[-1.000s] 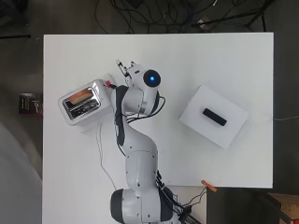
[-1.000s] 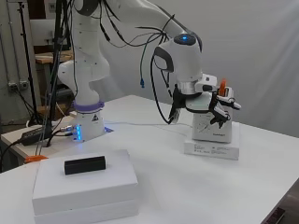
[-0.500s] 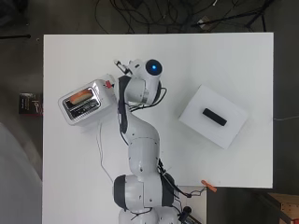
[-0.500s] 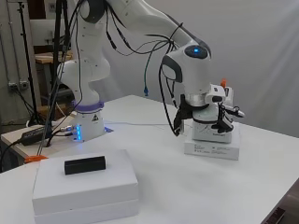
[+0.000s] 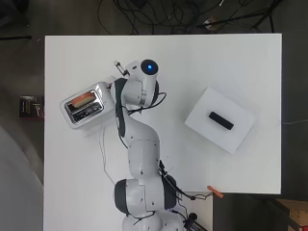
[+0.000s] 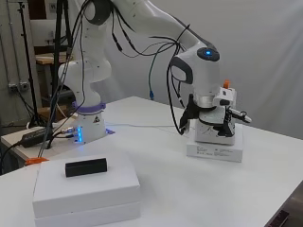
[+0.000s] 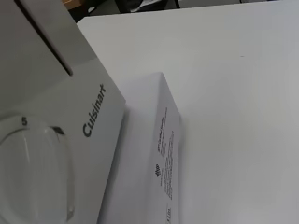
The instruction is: Teleoperate dual arm-hand system to toast a bread
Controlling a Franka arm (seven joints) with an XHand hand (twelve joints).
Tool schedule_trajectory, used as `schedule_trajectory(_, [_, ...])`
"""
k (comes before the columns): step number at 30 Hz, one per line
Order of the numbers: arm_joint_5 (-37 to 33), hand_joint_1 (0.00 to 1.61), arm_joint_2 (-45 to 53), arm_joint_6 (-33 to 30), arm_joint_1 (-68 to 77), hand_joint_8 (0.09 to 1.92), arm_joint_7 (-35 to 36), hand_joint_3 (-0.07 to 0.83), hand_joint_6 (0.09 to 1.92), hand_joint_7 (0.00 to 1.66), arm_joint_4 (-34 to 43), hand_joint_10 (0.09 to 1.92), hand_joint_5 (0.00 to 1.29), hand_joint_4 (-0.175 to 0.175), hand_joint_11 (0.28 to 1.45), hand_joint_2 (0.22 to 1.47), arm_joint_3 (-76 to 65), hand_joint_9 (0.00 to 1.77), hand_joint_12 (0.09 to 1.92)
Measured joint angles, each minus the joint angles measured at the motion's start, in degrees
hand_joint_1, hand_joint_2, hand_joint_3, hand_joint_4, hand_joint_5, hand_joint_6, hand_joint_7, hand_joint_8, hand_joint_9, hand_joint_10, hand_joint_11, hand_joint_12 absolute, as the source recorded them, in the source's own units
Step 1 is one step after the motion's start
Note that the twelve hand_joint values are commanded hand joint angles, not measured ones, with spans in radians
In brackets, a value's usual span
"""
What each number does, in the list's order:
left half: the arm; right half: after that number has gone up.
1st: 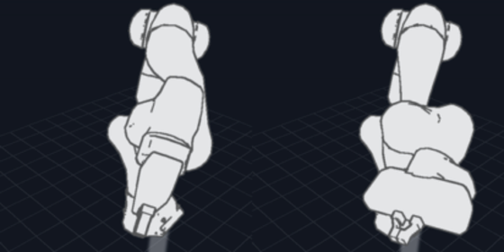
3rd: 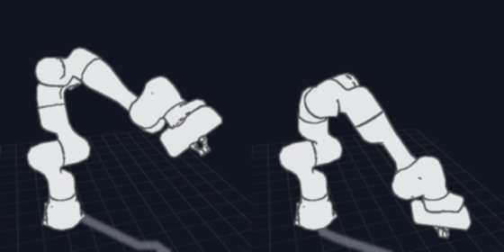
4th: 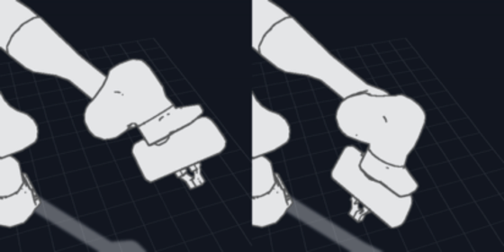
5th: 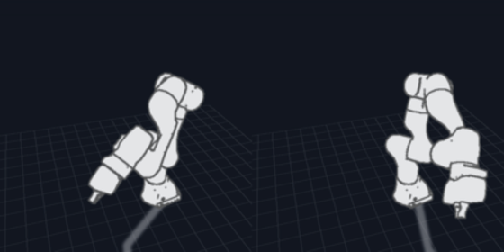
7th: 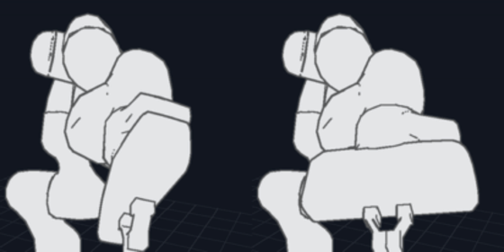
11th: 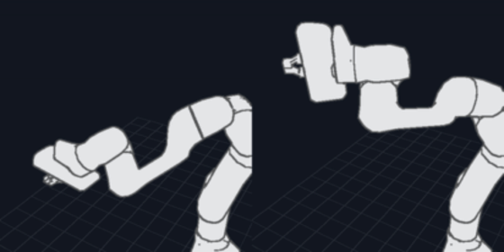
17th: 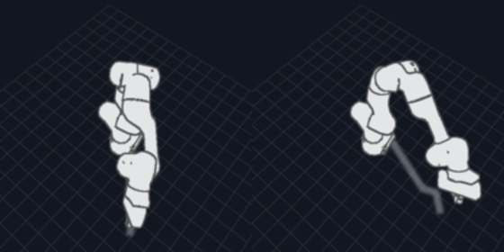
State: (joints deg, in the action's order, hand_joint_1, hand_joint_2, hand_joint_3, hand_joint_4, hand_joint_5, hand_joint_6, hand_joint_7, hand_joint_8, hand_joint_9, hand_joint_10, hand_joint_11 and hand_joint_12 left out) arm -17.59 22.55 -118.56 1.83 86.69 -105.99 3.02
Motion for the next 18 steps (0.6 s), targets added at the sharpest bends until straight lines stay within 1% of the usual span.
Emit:
schedule_trajectory(2, [0.7, 0.0, -0.1, -0.3, 0.8, 1.92, -4.1, 0.006, 0.09, 1.27, -0.2, 1.92, 0.32, -0.151, 1.14, 0.98, -0.2, 1.53, 1.92])
schedule_trajectory(4, [1.4, 0.0, 0.2, -0.1, 1.6, 1.92, -7.1, 0.004, 0.09, 1.3, 0.2, 1.92, 0.39, -0.129, 1.15, 0.99, -0.3, 1.55, 1.92])
schedule_trajectory(6, [2.0, 0.0, 1.0, 0.6, 2.1, 1.92, -9.7, 0.002, 0.09, 1.33, 1.4, 1.92, 0.5, -0.095, 1.16, 0.99, -0.5, 1.57, 1.92])
schedule_trajectory(8, [2.3, 0.0, 2.1, 0.6, 2.4, 1.92, -11.8, 0.002, 0.09, 1.34, 2.1, 1.92, 0.64, -0.05, 1.17, 1.0, -0.6, 1.57, 1.92])
schedule_trajectory(10, [2.1, 0.0, 3.3, 0.6, 2.1, 1.92, -12.2, 0.004, 0.09, 1.35, 2.2, 1.92, 0.7, -0.03, 1.18, 1.02, -0.7, 1.58, 1.92])
schedule_trajectory(11, [1.8, 0.0, 3.8, 0.6, 1.8, 1.92, -11.9, 0.004, 0.09, 1.36, 2.2, 1.92, 0.71, -0.03, 1.19, 1.02, -0.7, 1.59, 1.92])
schedule_trajectory(14, [1.1, 0.07, 4.9, 1.4, 1.2, 1.92, -11.4, -0.002, 0.09, 1.4, 2.5, 1.92, 0.65, -0.05, 1.2, 1.02, -0.6, 1.61, 1.92])
schedule_trajectory(18, [-0.1, 0.15, 7.5, 3.9, -0.7, 1.92, -9.1, -0.005, 0.09, 1.44, 4.1, 1.92, 0.66, -0.044, 1.21, 1.0, 0.0, 1.62, 1.92])
